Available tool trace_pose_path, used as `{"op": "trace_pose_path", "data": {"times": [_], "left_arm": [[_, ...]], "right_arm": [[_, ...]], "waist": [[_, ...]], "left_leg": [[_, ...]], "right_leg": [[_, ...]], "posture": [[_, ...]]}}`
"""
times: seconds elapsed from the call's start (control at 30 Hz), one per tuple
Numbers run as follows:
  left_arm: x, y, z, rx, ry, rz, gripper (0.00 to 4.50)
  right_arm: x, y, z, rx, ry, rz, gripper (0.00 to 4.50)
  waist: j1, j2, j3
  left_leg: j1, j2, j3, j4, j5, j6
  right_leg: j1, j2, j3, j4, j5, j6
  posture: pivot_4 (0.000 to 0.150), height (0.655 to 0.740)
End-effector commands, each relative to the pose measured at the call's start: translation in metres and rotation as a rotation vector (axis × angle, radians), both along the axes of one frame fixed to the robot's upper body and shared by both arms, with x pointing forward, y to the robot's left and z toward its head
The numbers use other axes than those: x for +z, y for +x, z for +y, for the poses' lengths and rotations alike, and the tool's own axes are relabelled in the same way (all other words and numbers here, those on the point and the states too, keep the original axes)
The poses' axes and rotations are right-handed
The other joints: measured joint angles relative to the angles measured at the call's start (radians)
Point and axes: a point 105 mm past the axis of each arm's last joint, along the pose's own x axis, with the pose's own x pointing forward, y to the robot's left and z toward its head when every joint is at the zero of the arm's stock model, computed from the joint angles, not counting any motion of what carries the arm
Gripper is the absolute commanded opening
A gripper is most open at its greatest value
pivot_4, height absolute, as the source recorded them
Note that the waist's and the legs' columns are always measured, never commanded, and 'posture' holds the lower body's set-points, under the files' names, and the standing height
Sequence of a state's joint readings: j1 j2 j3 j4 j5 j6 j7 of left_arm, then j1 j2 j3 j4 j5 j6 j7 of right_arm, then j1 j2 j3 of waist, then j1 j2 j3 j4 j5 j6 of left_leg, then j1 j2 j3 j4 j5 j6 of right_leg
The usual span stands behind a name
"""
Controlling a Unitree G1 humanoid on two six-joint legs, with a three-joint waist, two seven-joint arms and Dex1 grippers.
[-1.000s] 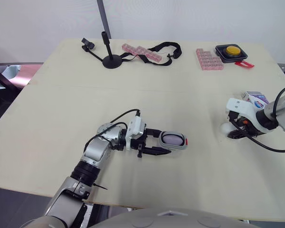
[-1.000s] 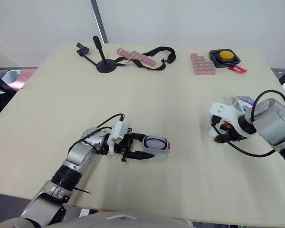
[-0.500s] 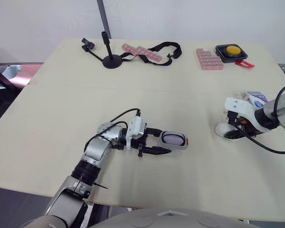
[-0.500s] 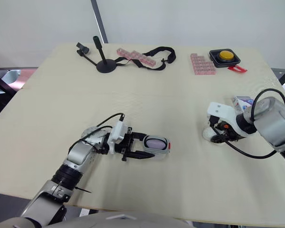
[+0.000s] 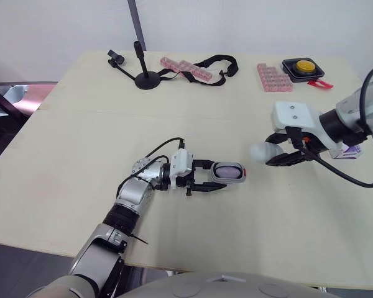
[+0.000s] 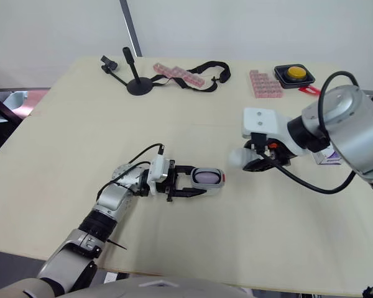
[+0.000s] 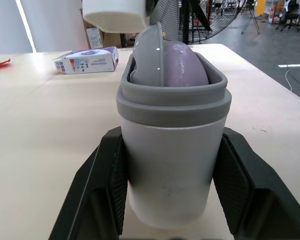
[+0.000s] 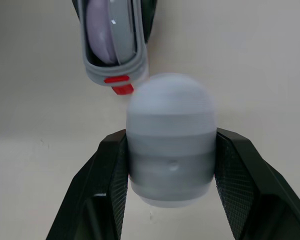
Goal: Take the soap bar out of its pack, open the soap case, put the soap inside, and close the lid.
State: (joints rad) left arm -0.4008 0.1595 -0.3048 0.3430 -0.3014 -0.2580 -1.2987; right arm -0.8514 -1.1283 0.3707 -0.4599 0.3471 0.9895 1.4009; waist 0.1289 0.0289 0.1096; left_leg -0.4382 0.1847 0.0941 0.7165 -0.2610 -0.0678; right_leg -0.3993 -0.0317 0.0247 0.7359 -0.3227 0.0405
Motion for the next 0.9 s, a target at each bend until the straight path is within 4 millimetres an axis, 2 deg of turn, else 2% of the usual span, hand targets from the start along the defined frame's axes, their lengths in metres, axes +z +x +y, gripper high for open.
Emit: {"op": "trace_pose_path", "data": {"times": [0.03,0.23,0.43,0.7,0.9], "left_arm": [[0.005,0.002,0.003,0.008,-0.023,-0.024,1.86],[0.0,0.006,0.004,0.021,-0.007,-0.002,1.86],[0.001,0.016,0.003,0.059,-0.008,-0.005,1.86],[0.003,0.022,-0.003,0.079,-0.016,-0.008,1.86],[0.002,0.023,-0.004,0.073,-0.007,-0.003,1.86]], "right_arm": [[0.011,-0.004,0.013,0.061,0.007,-0.028,1.95],[0.017,-0.008,0.038,0.131,0.017,-0.036,1.95],[0.015,-0.01,0.052,0.153,0.002,-0.027,1.95],[0.001,-0.002,0.059,0.13,-0.051,-0.048,1.95],[-0.002,0.008,0.062,0.119,-0.081,-0.083,1.95]], "waist": [[0.0,0.0,0.0],[-0.001,0.0,0.0],[0.002,0.0,0.0],[0.002,0.0,0.0],[0.002,0.0,0.0]], "left_leg": [[0.0,0.0,0.0,0.0,0.0,0.0],[0.0,0.0,0.0,0.001,0.0,0.0],[0.0,0.0,0.0,0.003,0.0,0.0],[0.0,0.0,0.0,0.004,0.0,0.0],[0.0,0.0,0.001,0.004,0.0,-0.001]], "right_leg": [[0.0,0.0,0.0,0.001,0.0,0.0],[-0.002,0.0,0.001,0.005,0.0,0.0],[-0.002,-0.001,0.001,0.006,0.0,0.0],[-0.002,0.0,0.001,0.007,0.0,0.0],[-0.002,-0.001,0.001,0.007,0.0,0.0]], "posture": [[0.15,0.716],[0.15,0.716],[0.15,0.716],[0.15,0.716],[0.15,0.716]]}}
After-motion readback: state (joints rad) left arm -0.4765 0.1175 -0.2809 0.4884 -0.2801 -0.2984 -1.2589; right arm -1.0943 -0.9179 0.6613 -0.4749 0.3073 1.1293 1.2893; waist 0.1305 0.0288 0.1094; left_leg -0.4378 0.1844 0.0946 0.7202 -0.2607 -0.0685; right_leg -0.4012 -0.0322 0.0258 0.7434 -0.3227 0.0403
